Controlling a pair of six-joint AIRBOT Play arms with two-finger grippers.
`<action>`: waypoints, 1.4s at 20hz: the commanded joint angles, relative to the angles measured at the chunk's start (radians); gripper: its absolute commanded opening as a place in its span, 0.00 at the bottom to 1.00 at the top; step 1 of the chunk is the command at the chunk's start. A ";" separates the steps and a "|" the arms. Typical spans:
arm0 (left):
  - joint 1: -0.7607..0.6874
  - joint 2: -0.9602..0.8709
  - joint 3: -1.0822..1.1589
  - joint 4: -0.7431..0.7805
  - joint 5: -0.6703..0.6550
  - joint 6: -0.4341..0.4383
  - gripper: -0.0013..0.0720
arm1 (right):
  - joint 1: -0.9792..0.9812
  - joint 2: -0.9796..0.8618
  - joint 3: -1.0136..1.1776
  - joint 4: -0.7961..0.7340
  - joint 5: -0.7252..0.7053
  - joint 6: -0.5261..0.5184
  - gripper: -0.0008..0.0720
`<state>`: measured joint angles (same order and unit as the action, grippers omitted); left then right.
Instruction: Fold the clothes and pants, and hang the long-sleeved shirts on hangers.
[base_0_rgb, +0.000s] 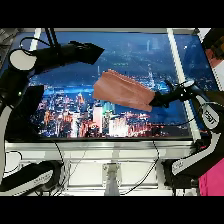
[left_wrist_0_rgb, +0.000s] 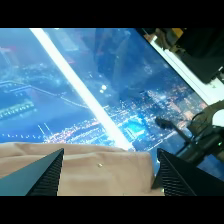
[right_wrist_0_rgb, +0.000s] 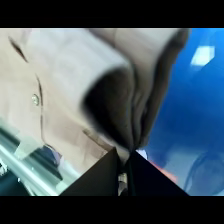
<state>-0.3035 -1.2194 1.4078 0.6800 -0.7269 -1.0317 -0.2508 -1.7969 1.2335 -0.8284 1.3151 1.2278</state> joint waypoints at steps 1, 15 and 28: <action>0.001 0.001 0.000 0.000 -0.001 0.000 0.91 | -0.021 0.040 0.047 0.048 0.022 0.022 0.02; 0.002 0.000 0.000 0.000 0.000 0.000 0.91 | -0.592 0.051 0.713 0.057 0.010 0.424 0.02; 0.002 0.000 0.000 0.000 0.005 0.000 0.91 | -0.967 0.146 0.774 -0.553 0.525 0.505 0.02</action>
<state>-0.3027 -1.2194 1.4078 0.6796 -0.7258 -1.0321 -1.1717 -1.6760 2.0300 -1.2137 1.7267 1.7443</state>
